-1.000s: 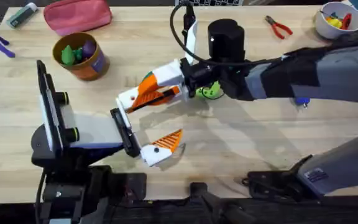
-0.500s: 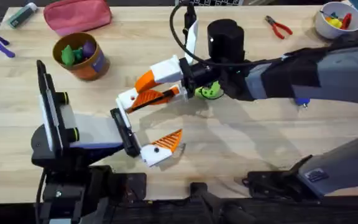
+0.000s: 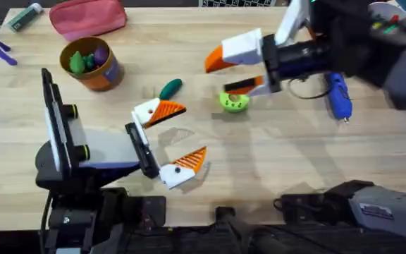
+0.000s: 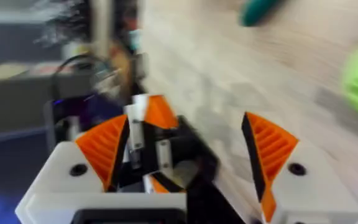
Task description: Pick up the gripper from the table and insert it into the empty holder that is missing its gripper. Then pick up a screw, insert it into the mounting hole, and use the screwdriver to tighten it. Finally, clean up the table by picking up the vegetable and placing it into the bucket.
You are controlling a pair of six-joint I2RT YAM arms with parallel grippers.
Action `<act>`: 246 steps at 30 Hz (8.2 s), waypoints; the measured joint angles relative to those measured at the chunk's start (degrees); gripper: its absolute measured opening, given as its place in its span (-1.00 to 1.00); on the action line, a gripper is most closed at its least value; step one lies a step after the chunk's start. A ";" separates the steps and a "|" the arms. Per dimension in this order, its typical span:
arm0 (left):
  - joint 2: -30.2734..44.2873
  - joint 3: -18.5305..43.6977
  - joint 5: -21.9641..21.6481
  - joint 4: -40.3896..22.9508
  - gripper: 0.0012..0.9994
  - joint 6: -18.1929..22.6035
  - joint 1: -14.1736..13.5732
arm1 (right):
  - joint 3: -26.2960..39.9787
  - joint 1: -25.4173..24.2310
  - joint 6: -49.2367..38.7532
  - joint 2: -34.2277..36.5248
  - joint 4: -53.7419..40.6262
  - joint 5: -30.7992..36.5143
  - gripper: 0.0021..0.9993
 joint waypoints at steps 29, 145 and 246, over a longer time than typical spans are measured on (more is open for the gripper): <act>0.02 0.00 0.00 -0.01 0.98 0.14 0.00 | 34.74 9.09 14.67 25.45 -44.28 51.35 0.98; 0.01 0.00 0.00 0.00 0.97 0.15 0.00 | 29.32 10.26 26.27 33.51 -33.05 60.40 -0.99; 0.02 0.00 0.00 -0.01 0.98 0.17 0.00 | 77.82 44.86 -63.60 36.79 -63.43 58.17 -0.99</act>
